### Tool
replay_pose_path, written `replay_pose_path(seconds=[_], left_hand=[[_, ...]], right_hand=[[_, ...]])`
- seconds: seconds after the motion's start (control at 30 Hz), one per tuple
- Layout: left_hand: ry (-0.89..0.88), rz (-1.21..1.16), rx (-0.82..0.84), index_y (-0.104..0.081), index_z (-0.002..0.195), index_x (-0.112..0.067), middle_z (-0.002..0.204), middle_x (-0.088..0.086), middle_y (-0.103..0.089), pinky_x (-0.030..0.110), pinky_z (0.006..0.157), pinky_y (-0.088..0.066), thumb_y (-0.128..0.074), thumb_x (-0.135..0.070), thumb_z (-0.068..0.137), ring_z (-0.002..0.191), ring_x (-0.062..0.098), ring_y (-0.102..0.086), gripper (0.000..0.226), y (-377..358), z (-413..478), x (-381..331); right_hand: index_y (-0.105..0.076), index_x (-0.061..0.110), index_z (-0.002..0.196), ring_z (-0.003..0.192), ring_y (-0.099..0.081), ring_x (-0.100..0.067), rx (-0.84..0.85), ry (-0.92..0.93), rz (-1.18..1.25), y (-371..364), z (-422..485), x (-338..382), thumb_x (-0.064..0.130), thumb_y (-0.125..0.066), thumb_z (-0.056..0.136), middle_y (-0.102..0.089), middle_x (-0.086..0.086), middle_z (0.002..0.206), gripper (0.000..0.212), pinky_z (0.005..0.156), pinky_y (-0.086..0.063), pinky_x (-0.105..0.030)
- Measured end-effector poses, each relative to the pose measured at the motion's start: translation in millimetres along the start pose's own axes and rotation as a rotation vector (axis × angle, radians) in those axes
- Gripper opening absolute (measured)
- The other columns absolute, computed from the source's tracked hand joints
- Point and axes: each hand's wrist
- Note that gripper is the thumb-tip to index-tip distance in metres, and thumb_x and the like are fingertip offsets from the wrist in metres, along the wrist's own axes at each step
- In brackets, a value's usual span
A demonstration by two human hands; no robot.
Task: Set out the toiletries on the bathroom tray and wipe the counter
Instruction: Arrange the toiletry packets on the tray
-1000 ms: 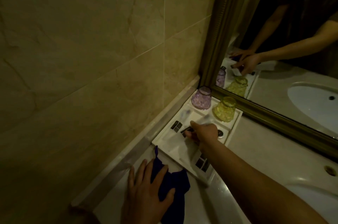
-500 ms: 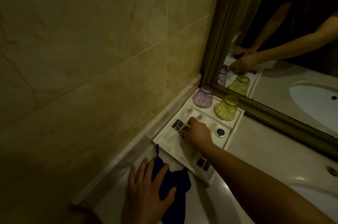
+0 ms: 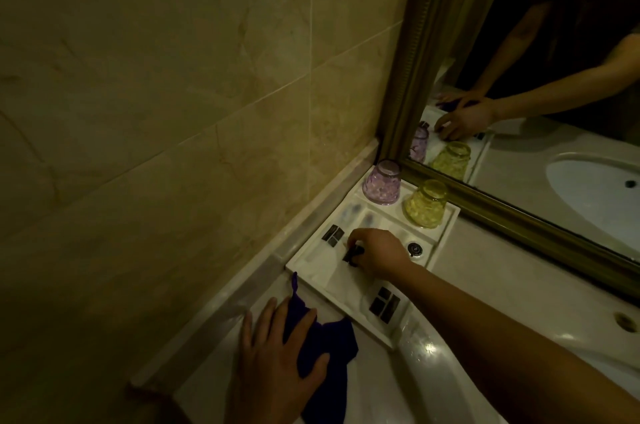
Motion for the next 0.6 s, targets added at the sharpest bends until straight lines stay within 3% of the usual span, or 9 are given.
replay_pose_path(seconds=[0.27, 0.4, 0.47, 0.6], left_hand=[[0.003, 0.018, 0.003, -0.052, 0.135, -0.04, 0.141, 0.005, -0.055, 0.054, 0.108, -0.019, -0.052, -0.069, 0.076, 0.133, 0.03, -0.047, 0.066, -2, 0, 2], [-0.004, 0.01, -0.007, -0.052, 0.135, -0.04, 0.142, 0.006, -0.054, 0.055, 0.108, -0.02, -0.053, -0.068, 0.077, 0.134, 0.03, -0.046, 0.065, -4, -1, 3], [-0.007, 0.004, -0.01, -0.053, 0.135, -0.04, 0.142, 0.006, -0.053, 0.056, 0.109, -0.02, -0.053, -0.068, 0.076, 0.135, 0.03, -0.045, 0.066, -5, 0, 4], [-0.003, -0.006, -0.014, -0.052, 0.136, -0.04, 0.143, 0.006, -0.053, 0.056, 0.109, -0.02, -0.051, -0.068, 0.077, 0.135, 0.029, -0.044, 0.065, -6, 0, 4]], right_hand=[[-0.067, 0.023, 0.108, 0.092, -0.063, -0.025, -0.105, 0.022, 0.019, -11, 7, 4, 0.022, -0.07, 0.083, -0.063, -0.007, 0.099, 0.025, 0.068, -0.039, -0.026], [-0.065, 0.024, 0.117, 0.095, -0.063, -0.024, -0.124, 0.02, 0.078, -1, 0, 1, 0.022, -0.069, 0.085, -0.067, -0.005, 0.105, 0.033, 0.073, -0.045, -0.026], [-0.064, 0.023, 0.118, 0.087, -0.063, -0.019, -0.171, -0.011, 0.089, 12, -7, -7, 0.025, -0.067, 0.087, -0.067, -0.003, 0.101, 0.031, 0.07, -0.048, -0.027], [-0.067, 0.024, 0.109, 0.088, -0.058, -0.018, -0.068, -0.009, -0.128, 29, -30, -22, 0.034, -0.07, 0.083, -0.059, 0.001, 0.098, 0.027, 0.067, -0.041, -0.026]])
Point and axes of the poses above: each hand's wrist, its own z-axis towards the middle knuckle, its own y-axis out of the back of the hand, x = y × z
